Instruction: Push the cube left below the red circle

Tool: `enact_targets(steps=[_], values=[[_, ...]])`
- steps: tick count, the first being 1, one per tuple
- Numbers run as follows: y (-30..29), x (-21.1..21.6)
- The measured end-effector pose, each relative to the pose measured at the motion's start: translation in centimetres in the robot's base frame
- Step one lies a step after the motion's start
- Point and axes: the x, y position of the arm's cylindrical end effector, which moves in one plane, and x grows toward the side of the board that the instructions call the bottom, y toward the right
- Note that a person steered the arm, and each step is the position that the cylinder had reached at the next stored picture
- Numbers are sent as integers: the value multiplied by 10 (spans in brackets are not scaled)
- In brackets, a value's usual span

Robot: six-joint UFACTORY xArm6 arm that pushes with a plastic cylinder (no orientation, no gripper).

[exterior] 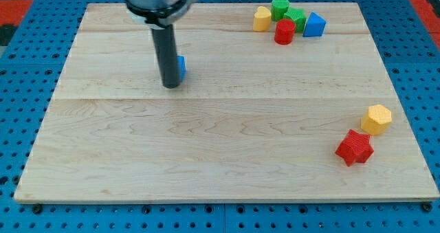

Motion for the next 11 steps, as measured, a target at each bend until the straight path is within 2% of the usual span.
enact_targets(steps=[1, 2, 3, 4, 6, 8, 10, 11], values=[[-6, -29], [-44, -58], [-22, -75], [52, -72], [28, -46], [129, -32], [248, -59], [269, -73]])
